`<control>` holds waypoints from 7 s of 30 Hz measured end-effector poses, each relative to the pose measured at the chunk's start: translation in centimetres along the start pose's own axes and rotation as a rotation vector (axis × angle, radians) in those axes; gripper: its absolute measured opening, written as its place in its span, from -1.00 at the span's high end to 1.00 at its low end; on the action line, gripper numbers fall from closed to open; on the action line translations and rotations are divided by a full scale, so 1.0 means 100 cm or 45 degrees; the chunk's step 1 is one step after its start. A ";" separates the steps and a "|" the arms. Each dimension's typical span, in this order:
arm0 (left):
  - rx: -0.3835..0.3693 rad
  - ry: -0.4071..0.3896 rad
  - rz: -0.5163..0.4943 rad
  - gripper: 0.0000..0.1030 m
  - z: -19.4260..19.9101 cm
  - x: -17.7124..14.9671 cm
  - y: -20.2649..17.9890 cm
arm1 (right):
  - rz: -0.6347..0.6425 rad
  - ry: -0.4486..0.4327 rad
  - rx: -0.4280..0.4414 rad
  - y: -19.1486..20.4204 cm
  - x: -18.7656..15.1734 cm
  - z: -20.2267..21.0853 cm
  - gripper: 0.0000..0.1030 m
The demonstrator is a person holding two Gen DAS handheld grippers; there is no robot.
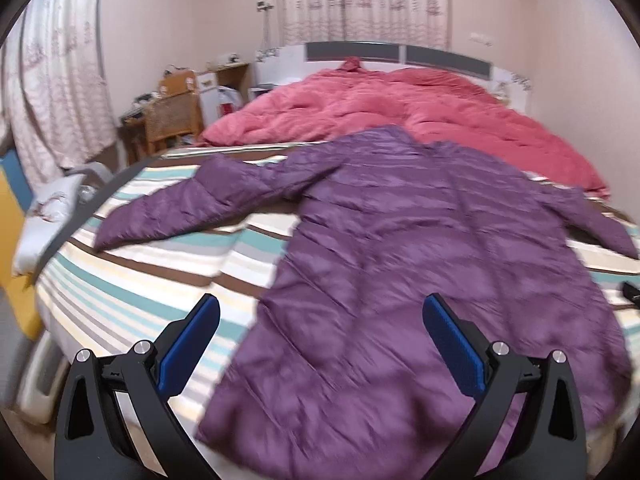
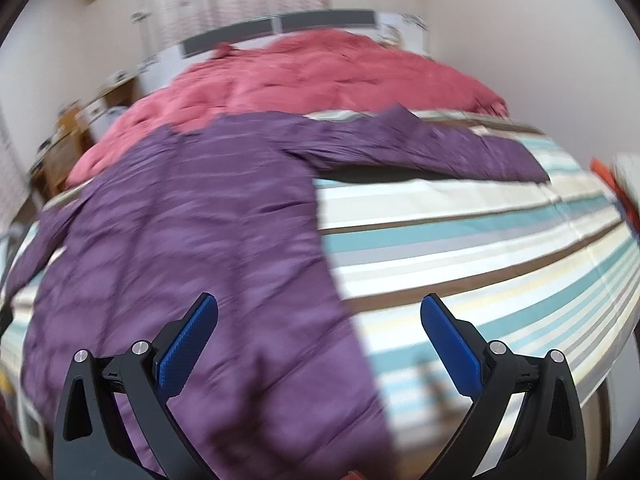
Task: Fold large clothes
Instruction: 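Reach the right gripper to the sleeve cuff nearest it, then grasp the sleeve cuff with the right gripper and fold it across the jacket body, then open the right gripper to release the folded sleeve, then grasp the other sleeve cuff with the left gripper and lift it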
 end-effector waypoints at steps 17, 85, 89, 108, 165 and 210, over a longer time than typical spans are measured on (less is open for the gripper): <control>0.141 0.083 -0.079 -0.96 -0.099 0.002 0.000 | -0.694 0.078 -0.275 -0.181 0.062 -0.145 -0.18; 0.152 0.264 0.035 -0.97 -0.138 -0.024 0.016 | 1.634 -0.564 0.044 0.194 0.031 -0.142 0.91; 0.144 0.267 0.048 -0.97 -0.138 -0.025 0.018 | 1.737 -0.587 0.117 0.215 0.015 -0.135 0.91; 0.099 0.291 0.145 -0.97 -0.139 -0.030 0.027 | 2.343 -0.635 0.053 0.242 -0.028 -0.117 0.91; 0.196 0.215 0.809 -0.92 -0.211 0.014 0.157 | 0.362 -0.039 0.015 0.041 0.051 -0.119 -0.14; 0.423 -0.379 0.490 0.89 -0.180 0.104 0.165 | 0.359 -0.074 -0.020 0.047 0.051 -0.126 -0.14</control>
Point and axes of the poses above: each gripper's, at about its wrist camera, not at the fingertips, and z roughly against the way its jaws point, y to its left, x to its top, the point moved 5 cm from there along -z, roughly the way its jaws point, and after that the axes turned 12 degrees about -y, right-handed, at the moved point
